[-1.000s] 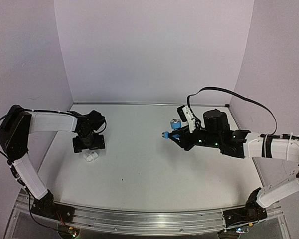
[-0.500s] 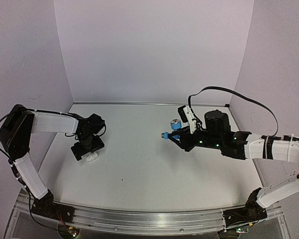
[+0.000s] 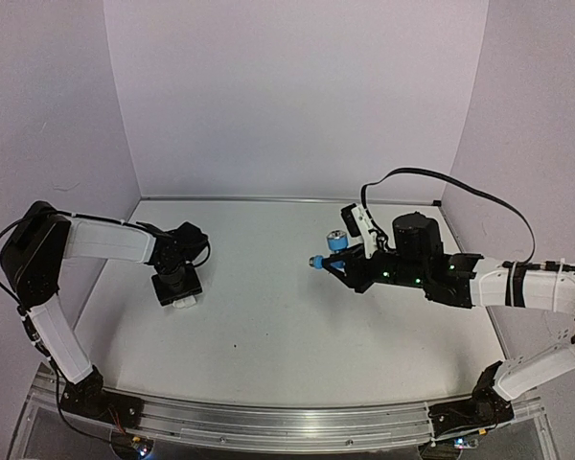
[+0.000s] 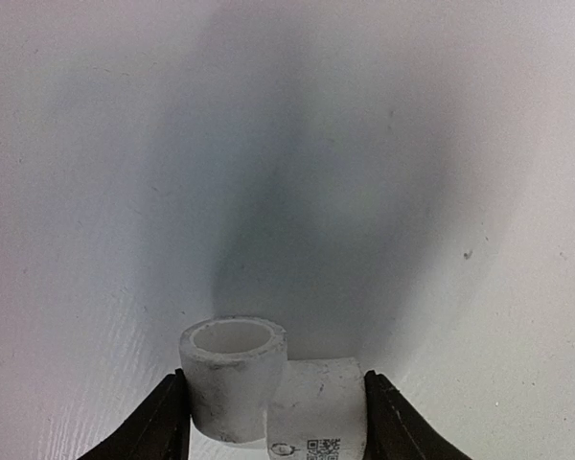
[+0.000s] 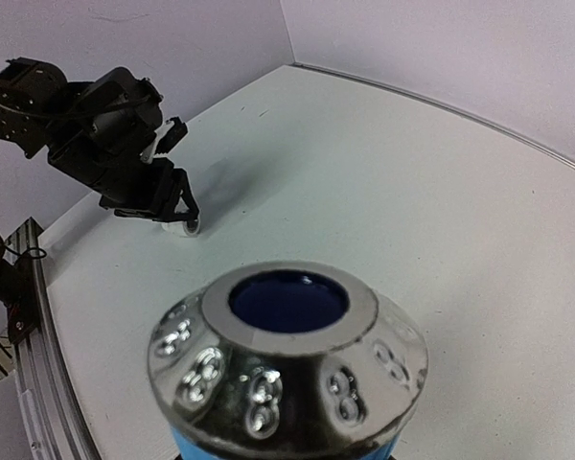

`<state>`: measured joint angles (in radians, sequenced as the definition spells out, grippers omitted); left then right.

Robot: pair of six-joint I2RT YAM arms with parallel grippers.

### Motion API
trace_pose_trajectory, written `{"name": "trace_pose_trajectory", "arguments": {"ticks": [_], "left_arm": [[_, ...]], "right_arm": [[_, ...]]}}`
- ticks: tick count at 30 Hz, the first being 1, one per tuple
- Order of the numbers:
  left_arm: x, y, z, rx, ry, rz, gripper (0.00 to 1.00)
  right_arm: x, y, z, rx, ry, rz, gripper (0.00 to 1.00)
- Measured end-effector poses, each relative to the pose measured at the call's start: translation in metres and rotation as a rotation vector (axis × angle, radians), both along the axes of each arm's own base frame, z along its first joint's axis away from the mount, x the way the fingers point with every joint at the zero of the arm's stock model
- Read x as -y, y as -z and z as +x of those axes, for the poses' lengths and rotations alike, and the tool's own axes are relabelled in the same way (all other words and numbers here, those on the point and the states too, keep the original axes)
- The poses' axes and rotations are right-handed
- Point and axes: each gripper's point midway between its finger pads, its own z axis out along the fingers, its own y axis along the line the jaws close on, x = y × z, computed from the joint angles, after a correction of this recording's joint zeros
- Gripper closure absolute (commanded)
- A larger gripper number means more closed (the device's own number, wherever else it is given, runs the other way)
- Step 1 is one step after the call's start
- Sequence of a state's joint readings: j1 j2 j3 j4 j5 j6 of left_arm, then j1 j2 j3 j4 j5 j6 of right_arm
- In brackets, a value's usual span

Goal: Install the water faucets

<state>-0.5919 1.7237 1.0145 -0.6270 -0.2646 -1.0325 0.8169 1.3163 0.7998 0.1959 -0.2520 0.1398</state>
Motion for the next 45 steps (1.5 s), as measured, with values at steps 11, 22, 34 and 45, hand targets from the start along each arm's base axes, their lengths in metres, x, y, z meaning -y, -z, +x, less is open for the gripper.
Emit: {"name": "trace_pose_trajectory", "arguments": {"ticks": [11,22,34,45], "left_arm": [[0.103,-0.005,0.012,0.024,0.236,-0.150,0.53],[0.146,-0.012,-0.003,-0.046,-0.013,-0.465,0.48],[0.122,-0.015,-0.039,-0.201,-0.411,-0.554,0.39],[0.109,-0.012,-0.038,-0.196,-0.392,-0.450,0.00]], "right_arm": [[-0.001,-0.001,-0.001,-0.002,0.002,0.008,1.00],[0.001,-0.002,-0.006,-0.010,0.004,0.021,1.00],[-0.005,-0.003,-0.013,-0.018,-0.010,0.033,1.00],[-0.005,-0.001,-0.013,-0.013,-0.003,0.032,1.00]]}}
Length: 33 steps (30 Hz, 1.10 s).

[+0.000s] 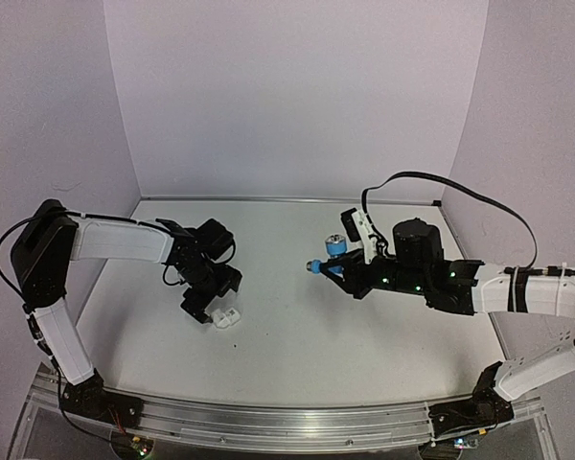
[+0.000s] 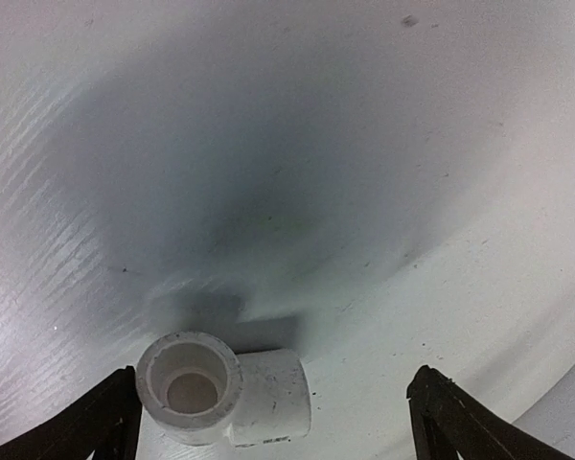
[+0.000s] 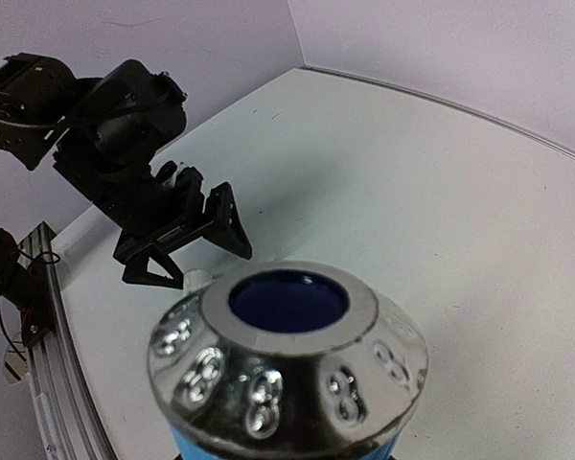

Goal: Install the water faucets

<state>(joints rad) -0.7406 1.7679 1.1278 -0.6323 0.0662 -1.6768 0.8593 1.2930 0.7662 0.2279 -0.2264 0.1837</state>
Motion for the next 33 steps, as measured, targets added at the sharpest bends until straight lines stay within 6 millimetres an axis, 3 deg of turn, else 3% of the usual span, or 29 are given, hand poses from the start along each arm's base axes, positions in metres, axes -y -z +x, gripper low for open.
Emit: {"name": "trace_pose_trajectory", "arguments": {"ticks": [3,6,10,11,14,17,20,25,27,33], "left_arm": [[-0.002,-0.009,0.010,0.079,0.086,0.035,0.00],[-0.010,-0.031,0.015,0.198,0.213,0.085,0.00],[-0.027,-0.061,0.004,0.365,0.465,0.160,0.01],[-0.031,-0.064,-0.001,0.399,0.550,0.181,0.05],[-0.037,-0.060,-0.018,0.445,0.777,0.212,0.10],[-0.034,-0.056,-0.032,0.455,0.923,0.195,0.06],[-0.020,-0.058,-0.046,0.491,1.122,0.138,0.03],[0.001,-0.053,-0.051,0.492,1.274,0.049,0.01],[0.008,-0.050,-0.042,0.497,1.302,0.027,0.01],[0.005,-0.042,0.011,0.527,1.222,-0.005,0.03]], "right_arm": [[0.001,0.000,0.000,0.001,0.003,0.000,1.00],[0.002,0.003,-0.001,0.000,0.005,-0.004,1.00],[0.003,0.004,-0.001,0.000,0.006,-0.006,1.00],[0.003,0.004,-0.001,0.001,0.006,-0.006,1.00],[0.002,0.006,-0.001,-0.001,0.004,-0.011,1.00],[0.002,0.007,-0.001,0.000,0.002,-0.015,1.00],[0.002,0.006,-0.001,0.006,0.000,-0.019,1.00],[0.002,0.006,-0.001,0.008,-0.003,-0.020,1.00],[0.002,0.006,-0.001,0.007,-0.004,-0.019,1.00],[0.001,0.002,-0.003,0.012,-0.006,-0.009,1.00]]}}
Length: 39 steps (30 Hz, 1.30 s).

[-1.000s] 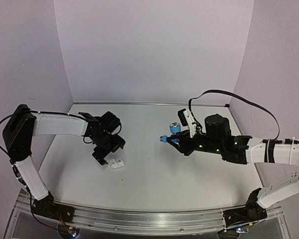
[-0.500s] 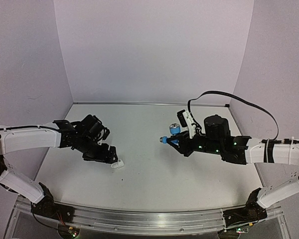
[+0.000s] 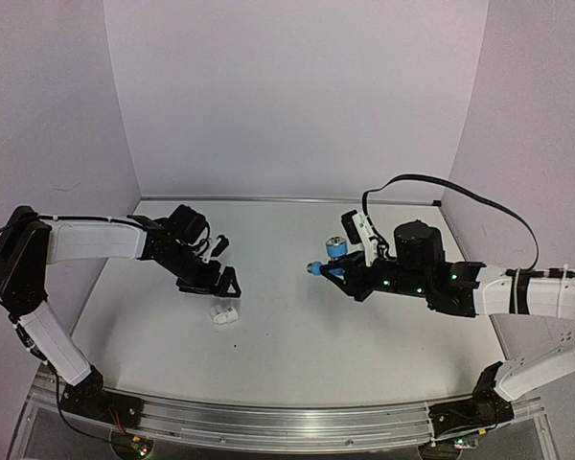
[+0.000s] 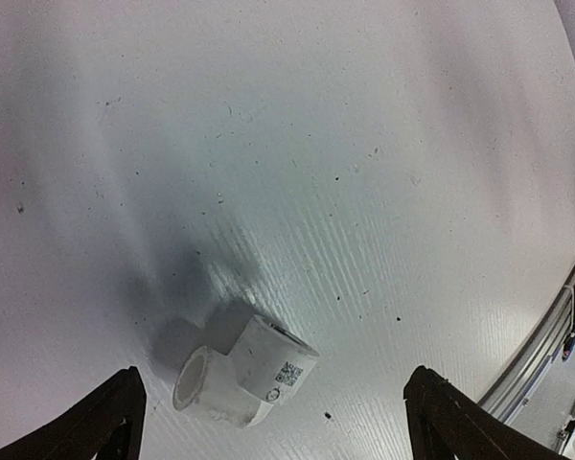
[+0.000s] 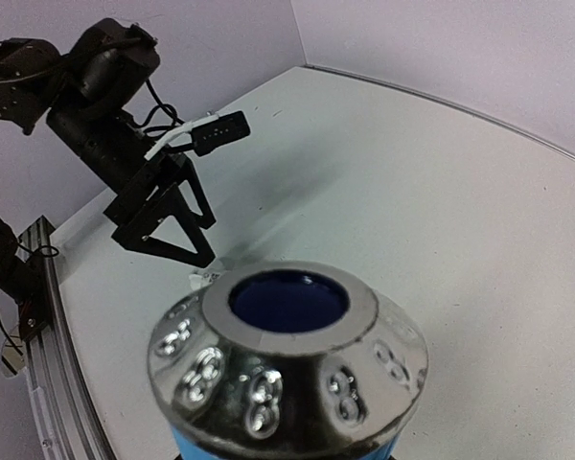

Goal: Install the water faucets

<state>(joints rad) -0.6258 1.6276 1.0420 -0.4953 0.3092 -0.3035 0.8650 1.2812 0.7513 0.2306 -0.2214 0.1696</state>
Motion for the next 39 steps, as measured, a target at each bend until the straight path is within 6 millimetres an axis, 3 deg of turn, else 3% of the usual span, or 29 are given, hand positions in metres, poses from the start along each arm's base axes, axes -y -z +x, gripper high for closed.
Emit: {"name": "trace_pose_trajectory", "arguments": {"ticks": [3,7,15,21,25,29,33,36,39], "left_arm": [[0.002,0.005,0.002,-0.019,0.005,-0.036,0.04],[0.013,0.013,-0.014,-0.049,0.048,-0.108,0.07],[0.018,0.035,-0.041,-0.073,0.053,-0.081,0.09],[0.003,0.052,-0.037,-0.024,-0.086,0.044,0.07],[-0.007,0.049,-0.036,0.016,-0.217,0.084,0.04],[0.004,0.042,-0.046,0.064,-0.259,0.091,0.01],[0.012,0.042,-0.055,0.081,-0.320,0.094,0.06],[0.009,0.043,-0.052,0.091,-0.386,0.101,0.15],[0.003,0.049,-0.049,0.096,-0.453,0.123,0.16]], "right_arm": [[0.001,-0.006,-0.001,0.009,0.000,0.011,1.00],[0.002,-0.014,-0.002,0.025,0.001,0.028,1.00],[0.001,-0.010,-0.002,0.019,-0.001,0.021,1.00],[-0.001,-0.003,-0.001,0.006,-0.005,0.008,1.00],[-0.001,-0.003,-0.001,0.006,-0.007,0.009,1.00],[-0.001,-0.002,-0.001,0.005,-0.007,0.010,1.00],[-0.004,0.001,-0.002,-0.003,-0.014,0.009,1.00],[-0.004,0.001,-0.003,-0.004,-0.017,0.009,1.00],[-0.004,0.001,-0.003,-0.005,-0.016,0.010,1.00]]}}
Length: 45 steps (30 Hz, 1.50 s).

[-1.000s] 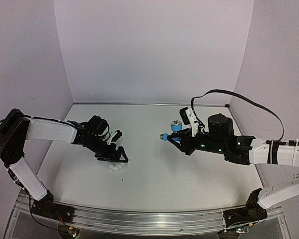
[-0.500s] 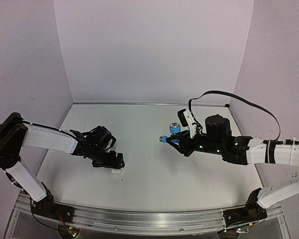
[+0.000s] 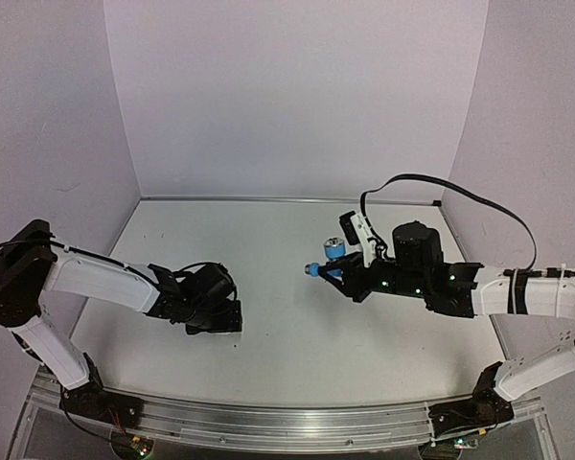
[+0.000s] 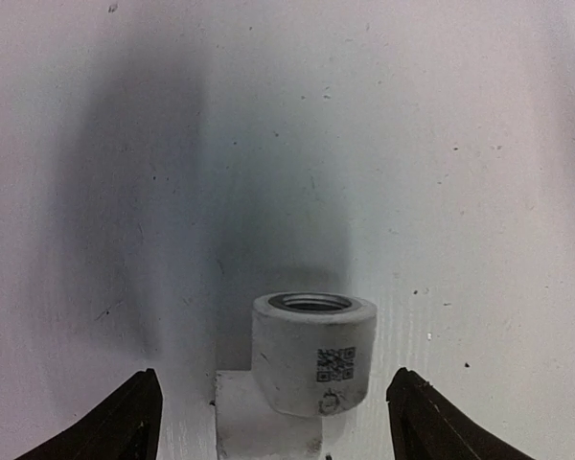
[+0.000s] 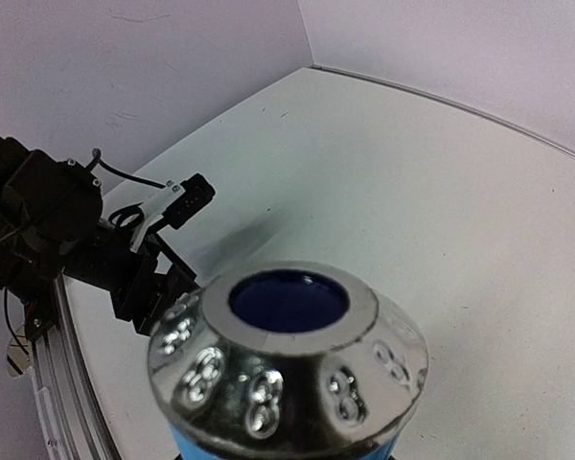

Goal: Install the water faucets

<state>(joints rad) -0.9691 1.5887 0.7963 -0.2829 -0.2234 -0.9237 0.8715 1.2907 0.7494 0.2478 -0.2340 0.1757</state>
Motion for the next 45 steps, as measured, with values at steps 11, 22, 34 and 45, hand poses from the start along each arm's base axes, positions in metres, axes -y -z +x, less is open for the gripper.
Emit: {"name": "trace_pose_trajectory", "arguments": {"ticks": [11,22,34,45], "left_arm": [[-0.002,0.020,0.003,0.003,0.056,0.122,0.40],[0.016,0.024,0.027,0.092,0.204,0.250,0.66],[0.061,0.011,0.032,0.004,0.363,-0.029,0.86],[0.107,-0.040,0.019,-0.214,0.512,-0.663,0.90]], "right_arm": [[-0.001,0.000,-0.002,-0.005,-0.002,0.005,1.00],[-0.002,-0.001,-0.002,-0.004,-0.002,0.007,1.00],[-0.001,0.000,-0.002,-0.005,0.003,0.001,1.00],[0.000,0.000,-0.002,-0.005,0.007,-0.001,1.00]]}}
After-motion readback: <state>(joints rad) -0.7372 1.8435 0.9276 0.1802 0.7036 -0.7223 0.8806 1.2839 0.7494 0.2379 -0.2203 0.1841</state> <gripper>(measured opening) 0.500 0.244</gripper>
